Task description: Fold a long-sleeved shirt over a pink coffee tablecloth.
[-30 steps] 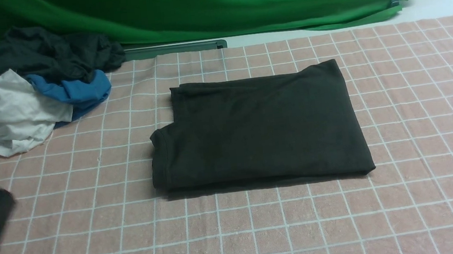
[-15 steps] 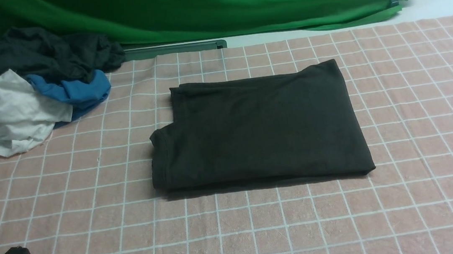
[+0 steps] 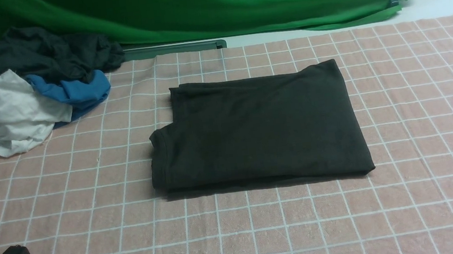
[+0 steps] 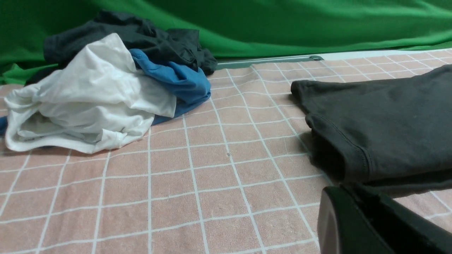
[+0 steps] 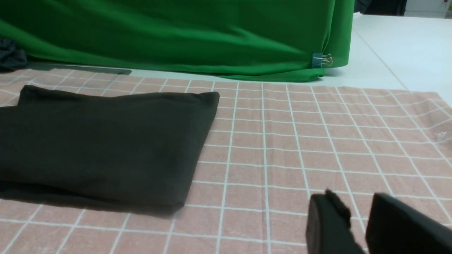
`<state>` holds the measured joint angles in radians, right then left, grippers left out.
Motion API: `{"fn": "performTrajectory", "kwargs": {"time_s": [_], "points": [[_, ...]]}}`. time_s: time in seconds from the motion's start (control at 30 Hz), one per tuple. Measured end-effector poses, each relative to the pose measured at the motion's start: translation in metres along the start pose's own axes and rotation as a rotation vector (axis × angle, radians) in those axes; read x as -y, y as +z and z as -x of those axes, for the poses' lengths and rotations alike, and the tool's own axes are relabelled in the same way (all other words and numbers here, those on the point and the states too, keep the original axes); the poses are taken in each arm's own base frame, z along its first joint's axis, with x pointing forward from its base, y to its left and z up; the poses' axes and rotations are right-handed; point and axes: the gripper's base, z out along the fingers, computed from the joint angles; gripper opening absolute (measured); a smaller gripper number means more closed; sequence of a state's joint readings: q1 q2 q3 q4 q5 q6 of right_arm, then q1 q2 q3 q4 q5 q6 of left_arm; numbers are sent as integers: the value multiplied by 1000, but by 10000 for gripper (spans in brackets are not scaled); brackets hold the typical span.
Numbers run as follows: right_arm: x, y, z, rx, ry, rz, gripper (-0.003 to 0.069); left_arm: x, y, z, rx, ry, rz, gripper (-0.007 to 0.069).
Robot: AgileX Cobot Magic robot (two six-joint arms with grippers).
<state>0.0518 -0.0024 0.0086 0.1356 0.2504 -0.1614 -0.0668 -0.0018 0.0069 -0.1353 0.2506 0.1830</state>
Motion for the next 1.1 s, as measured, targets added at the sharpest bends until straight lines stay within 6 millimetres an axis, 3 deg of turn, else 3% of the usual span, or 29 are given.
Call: {"fn": "performTrajectory", "kwargs": {"time_s": [1.1], "points": [[0, 0, 0, 0, 0, 0, 237, 0, 0, 0, 0, -3, -1, 18]]}}
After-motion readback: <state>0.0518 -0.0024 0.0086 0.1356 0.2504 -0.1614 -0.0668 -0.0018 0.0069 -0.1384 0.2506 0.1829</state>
